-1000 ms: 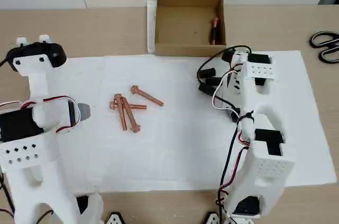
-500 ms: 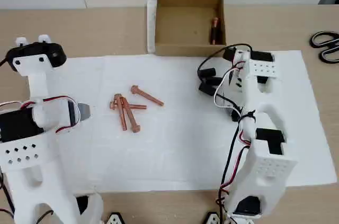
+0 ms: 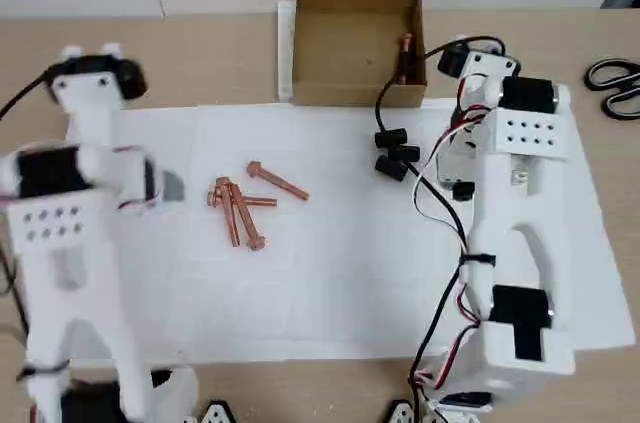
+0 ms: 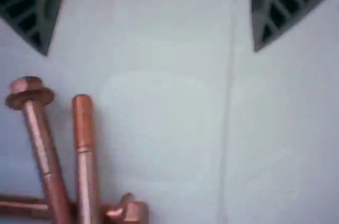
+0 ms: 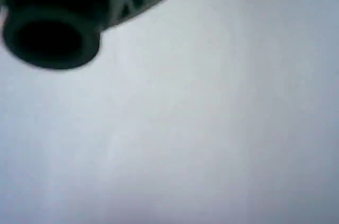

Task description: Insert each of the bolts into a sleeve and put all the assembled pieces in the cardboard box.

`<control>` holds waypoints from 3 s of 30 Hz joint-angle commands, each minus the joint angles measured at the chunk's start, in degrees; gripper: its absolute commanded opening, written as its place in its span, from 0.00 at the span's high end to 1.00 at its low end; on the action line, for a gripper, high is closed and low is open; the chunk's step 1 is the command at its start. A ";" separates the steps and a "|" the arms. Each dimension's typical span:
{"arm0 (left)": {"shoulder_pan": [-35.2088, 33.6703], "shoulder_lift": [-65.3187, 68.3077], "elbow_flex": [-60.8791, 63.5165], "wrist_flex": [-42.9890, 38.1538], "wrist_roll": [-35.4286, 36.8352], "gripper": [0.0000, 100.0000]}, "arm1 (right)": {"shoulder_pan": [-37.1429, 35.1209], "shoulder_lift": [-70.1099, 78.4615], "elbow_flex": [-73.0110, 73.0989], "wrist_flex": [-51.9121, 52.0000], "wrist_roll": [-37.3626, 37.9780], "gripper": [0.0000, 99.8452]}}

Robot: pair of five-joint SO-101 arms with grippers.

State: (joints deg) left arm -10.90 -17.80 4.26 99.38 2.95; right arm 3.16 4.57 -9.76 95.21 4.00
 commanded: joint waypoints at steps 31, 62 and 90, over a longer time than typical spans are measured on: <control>21.01 43.78 -21.58 -14.95 42.29 0.76 | 6.46 -3.65 -2.99 2.51 1.32 0.96; 21.36 49.05 -21.32 -23.03 55.12 0.76 | 6.37 -3.56 -2.90 2.51 1.32 0.96; 21.54 54.86 -23.52 -25.85 54.86 0.93 | 6.64 -3.56 -2.90 2.42 1.32 0.96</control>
State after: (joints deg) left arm 10.29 37.05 -17.10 74.15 58.15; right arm 9.14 4.31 -9.76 96.70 4.62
